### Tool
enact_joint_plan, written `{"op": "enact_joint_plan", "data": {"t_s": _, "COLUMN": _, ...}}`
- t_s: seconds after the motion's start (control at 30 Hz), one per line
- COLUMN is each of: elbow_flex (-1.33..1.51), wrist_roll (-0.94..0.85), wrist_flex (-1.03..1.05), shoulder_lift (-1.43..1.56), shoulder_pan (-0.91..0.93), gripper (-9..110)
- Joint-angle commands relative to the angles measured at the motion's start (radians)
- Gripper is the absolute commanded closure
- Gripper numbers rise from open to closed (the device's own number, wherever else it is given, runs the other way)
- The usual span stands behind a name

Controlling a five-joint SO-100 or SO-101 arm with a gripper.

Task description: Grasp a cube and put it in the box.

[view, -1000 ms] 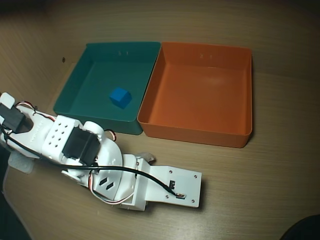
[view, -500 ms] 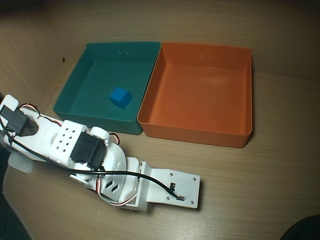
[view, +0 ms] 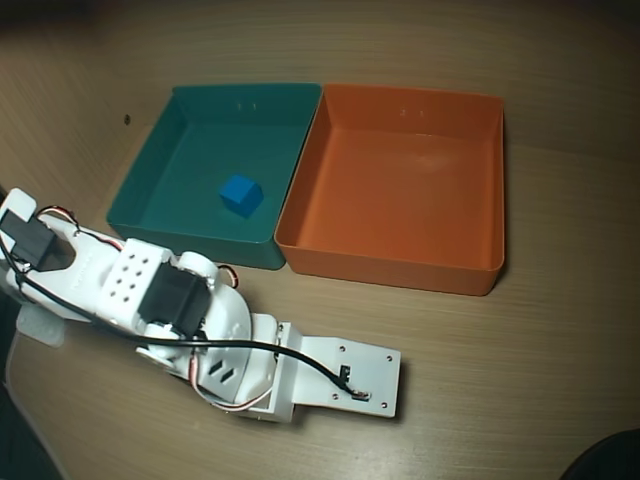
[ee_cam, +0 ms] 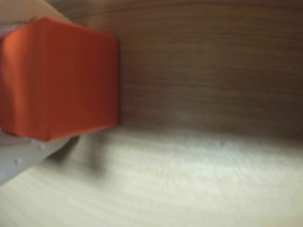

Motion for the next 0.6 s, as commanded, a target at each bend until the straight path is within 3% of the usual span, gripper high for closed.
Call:
{"op": "enact_joint_plan", "data": {"t_s": 0.0, "elbow_flex": -0.017, "wrist_roll": 0.008, "wrist_flex": -0.012, "shoulder_lift": 0.290, "shoulder_pan": -0.051, "gripper": 107}}
{"op": "enact_joint_plan", "data": {"t_s": 0.27, "elbow_flex": -0.011, "wrist_roll": 0.008, "wrist_flex": -0.012, "shoulder_lift": 0.574, "shoulder_pan": -0.212, "gripper": 107}}
{"op": "enact_joint_plan", "data": {"t_s": 0.57, "elbow_flex": -0.023, "wrist_roll": 0.008, "wrist_flex": -0.014, "shoulder_lift": 0.528, "shoulder_pan": -0.476, "gripper": 107}}
